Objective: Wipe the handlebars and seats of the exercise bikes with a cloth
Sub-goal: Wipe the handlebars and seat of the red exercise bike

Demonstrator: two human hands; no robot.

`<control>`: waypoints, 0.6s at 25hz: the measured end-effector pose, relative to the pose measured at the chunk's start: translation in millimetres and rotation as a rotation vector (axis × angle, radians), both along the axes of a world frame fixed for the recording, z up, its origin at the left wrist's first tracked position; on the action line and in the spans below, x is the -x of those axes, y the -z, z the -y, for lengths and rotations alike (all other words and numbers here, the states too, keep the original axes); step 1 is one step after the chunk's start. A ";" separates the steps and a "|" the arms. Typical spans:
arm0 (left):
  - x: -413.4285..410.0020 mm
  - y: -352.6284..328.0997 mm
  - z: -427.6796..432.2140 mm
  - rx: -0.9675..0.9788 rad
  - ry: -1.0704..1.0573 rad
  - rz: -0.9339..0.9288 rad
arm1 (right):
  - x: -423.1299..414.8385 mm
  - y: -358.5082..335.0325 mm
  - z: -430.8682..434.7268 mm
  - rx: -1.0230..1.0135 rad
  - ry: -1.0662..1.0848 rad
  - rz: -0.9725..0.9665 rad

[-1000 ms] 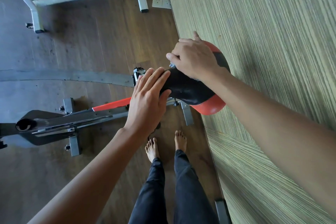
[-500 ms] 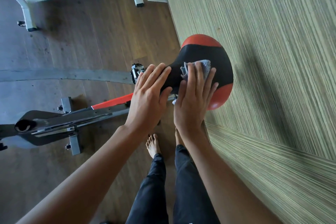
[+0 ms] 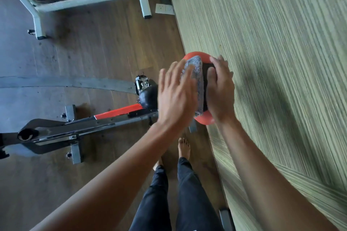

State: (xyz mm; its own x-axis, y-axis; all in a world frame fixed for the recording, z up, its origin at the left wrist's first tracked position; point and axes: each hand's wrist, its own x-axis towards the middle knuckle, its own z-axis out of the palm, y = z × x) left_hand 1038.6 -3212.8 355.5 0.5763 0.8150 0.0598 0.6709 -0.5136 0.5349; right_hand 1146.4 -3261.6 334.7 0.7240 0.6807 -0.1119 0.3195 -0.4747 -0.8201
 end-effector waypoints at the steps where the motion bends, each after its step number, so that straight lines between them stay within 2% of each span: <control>1: -20.6 0.4 4.9 0.027 0.026 -0.065 | -11.6 3.8 4.2 0.013 0.000 -0.008; 3: -48.5 8.6 9.9 0.099 0.006 -0.250 | -24.6 16.3 9.8 0.022 -0.025 -0.012; 5: -52.3 20.8 11.3 0.062 -0.030 -0.353 | -26.0 26.1 12.4 0.015 -0.037 -0.013; 7: -42.0 28.4 11.5 -0.062 -0.034 -0.330 | -20.4 31.8 14.3 0.040 -0.016 0.024; 10: -19.8 35.2 11.3 -0.230 -0.043 -0.297 | -11.5 34.3 13.8 0.121 0.017 0.177; 15: 26.3 29.5 4.9 -0.310 -0.030 -0.253 | -9.2 35.2 11.9 0.113 0.026 0.238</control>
